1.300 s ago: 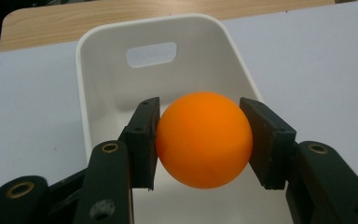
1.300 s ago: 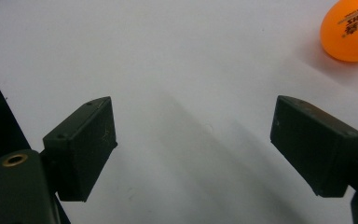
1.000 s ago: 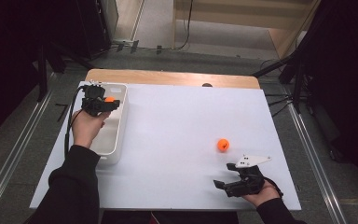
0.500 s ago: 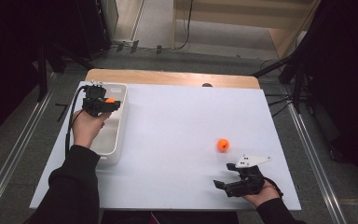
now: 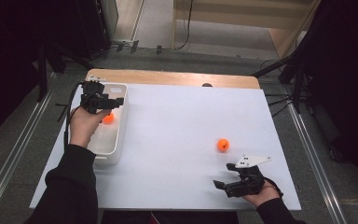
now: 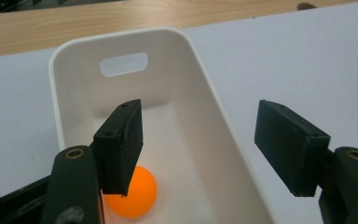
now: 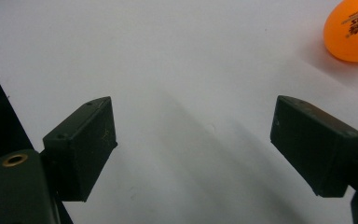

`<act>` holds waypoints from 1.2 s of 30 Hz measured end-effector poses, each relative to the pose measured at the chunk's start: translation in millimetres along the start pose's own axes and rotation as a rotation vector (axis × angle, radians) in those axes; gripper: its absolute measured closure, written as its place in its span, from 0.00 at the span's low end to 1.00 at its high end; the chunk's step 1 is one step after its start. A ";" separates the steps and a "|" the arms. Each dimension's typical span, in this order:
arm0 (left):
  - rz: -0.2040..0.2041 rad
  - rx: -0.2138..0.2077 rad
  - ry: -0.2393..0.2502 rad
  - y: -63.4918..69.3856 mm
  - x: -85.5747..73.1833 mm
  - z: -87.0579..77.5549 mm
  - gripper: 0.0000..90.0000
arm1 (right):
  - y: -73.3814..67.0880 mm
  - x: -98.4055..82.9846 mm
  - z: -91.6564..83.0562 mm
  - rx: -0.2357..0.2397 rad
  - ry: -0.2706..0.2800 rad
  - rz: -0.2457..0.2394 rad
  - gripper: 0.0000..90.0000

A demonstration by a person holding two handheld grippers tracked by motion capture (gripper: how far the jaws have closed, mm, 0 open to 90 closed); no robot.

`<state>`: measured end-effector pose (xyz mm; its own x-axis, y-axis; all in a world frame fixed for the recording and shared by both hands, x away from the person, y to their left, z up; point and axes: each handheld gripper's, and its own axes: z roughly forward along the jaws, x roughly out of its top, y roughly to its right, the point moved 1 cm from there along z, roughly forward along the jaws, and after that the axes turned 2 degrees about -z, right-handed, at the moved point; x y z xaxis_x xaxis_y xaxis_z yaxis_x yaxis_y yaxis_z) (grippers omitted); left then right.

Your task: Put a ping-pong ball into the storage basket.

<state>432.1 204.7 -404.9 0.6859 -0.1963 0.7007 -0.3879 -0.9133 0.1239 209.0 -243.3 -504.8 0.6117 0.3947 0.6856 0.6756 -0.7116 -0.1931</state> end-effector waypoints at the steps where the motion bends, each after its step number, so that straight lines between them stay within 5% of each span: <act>1: 0.005 -0.009 0.004 0.8 0.9 -2.1 0.37 | 0.0 0.0 0.0 0.000 0.000 0.000 0.14; 18: 0.075 -0.153 0.011 27.3 12.1 -20.0 0.34 | -0.3 0.2 -0.1 0.002 0.001 0.000 0.14; 23: 0.071 -0.175 0.021 30.3 12.3 -19.9 0.34 | 0.0 -0.3 -0.9 0.001 0.004 0.000 0.14; 36: 0.135 -0.279 0.006 49.6 11.0 -15.5 0.32 | -0.1 0.4 -0.5 0.003 0.002 -0.006 0.14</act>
<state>410.9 162.8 -380.1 0.6134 -0.3070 0.7277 -0.6301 -0.7458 0.2165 209.0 -243.4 -504.1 0.6070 0.3975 0.6881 0.6803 -0.7075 -0.1914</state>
